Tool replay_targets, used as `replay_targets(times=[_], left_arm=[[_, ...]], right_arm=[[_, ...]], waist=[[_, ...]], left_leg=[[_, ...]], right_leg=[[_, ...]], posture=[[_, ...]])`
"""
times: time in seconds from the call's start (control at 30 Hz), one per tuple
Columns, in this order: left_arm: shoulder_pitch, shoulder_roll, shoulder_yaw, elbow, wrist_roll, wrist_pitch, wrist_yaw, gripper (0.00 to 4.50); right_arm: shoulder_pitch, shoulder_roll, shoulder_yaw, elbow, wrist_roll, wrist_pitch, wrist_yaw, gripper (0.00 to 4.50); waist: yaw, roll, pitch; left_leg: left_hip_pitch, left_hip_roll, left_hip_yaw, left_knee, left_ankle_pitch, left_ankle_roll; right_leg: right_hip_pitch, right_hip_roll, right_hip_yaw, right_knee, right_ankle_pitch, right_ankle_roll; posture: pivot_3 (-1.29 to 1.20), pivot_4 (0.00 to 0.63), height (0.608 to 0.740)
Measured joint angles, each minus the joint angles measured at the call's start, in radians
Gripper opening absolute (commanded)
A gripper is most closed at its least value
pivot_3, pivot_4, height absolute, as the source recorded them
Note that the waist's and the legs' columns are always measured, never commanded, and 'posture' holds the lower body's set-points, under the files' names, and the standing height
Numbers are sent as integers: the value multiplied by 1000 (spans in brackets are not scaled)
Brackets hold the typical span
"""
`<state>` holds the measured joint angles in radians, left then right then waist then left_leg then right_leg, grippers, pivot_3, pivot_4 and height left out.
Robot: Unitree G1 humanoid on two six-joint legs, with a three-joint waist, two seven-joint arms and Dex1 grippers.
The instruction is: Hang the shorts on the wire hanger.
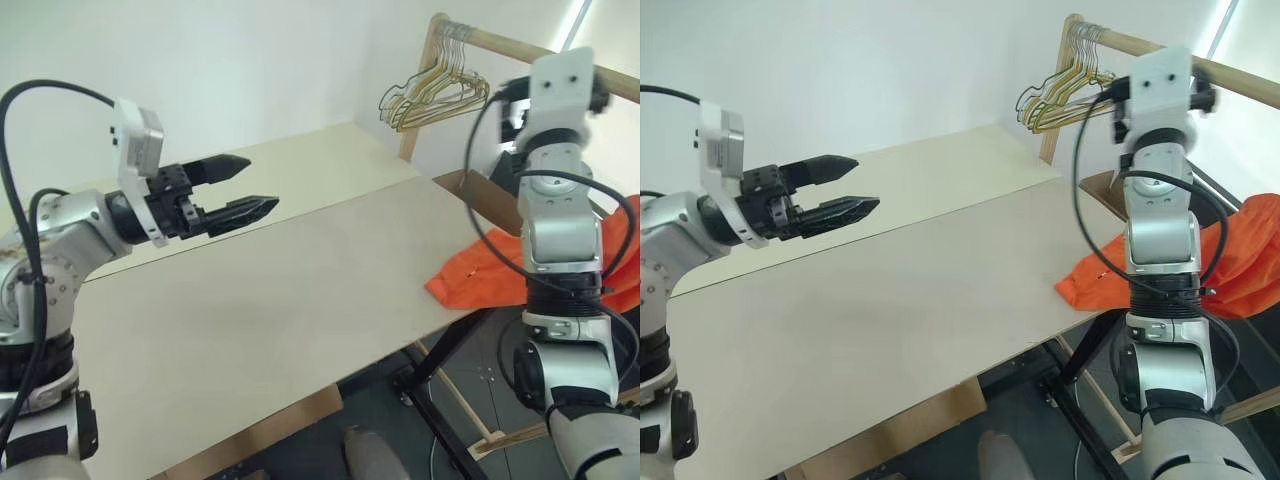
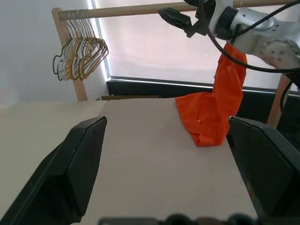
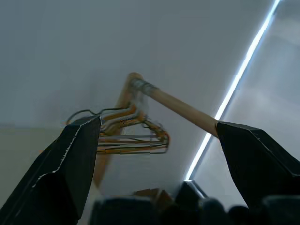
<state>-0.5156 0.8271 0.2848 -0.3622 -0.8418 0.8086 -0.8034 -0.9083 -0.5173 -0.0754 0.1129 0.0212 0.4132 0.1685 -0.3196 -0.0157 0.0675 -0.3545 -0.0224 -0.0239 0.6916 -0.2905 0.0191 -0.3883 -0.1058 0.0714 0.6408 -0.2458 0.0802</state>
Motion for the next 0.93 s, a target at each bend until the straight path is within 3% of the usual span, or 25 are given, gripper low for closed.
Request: replay_targets(times=[0.2, 0.4, 0.67, 0.93], left_arm=[[224, 148, 36, -66, 66, -24, -78, 4500], [363, 155, 146, -184, 52, -19, -61, 4500], [506, 153, 251, -273, 43, 0, -33, 4500], [550, 147, 287, -328, 15, 3, 11, 4500]], right_arm=[[107, -62, 99, -100, 197, -17, 489, 4454], [107, -70, 182, -32, 277, -59, 817, 4454], [80, -54, 193, 34, 296, -84, 982, 4454], [81, -40, 202, 57, 285, -127, 1019, 4454]], waist=[[78, -2, 6], [200, -1, 13], [324, -1, 13], [343, -1, 13]], left_leg=[[0, 2, -1, -1, -1, 0], [0, 2, 0, -1, -1, 0], [-5, 1, 0, -3, 0, -1], [-14, -1, 0, -5, 2, -5]], right_leg=[[-1, 2, -1, -1, 0, 0], [-3, 0, -2, -2, 0, -1], [-9, 0, -4, -3, 1, -4], [-18, 1, -5, -4, 3, -6]], posture=[[3, 54, 740], [81, 58, 740], [132, 49, 740], [167, 40, 740]])
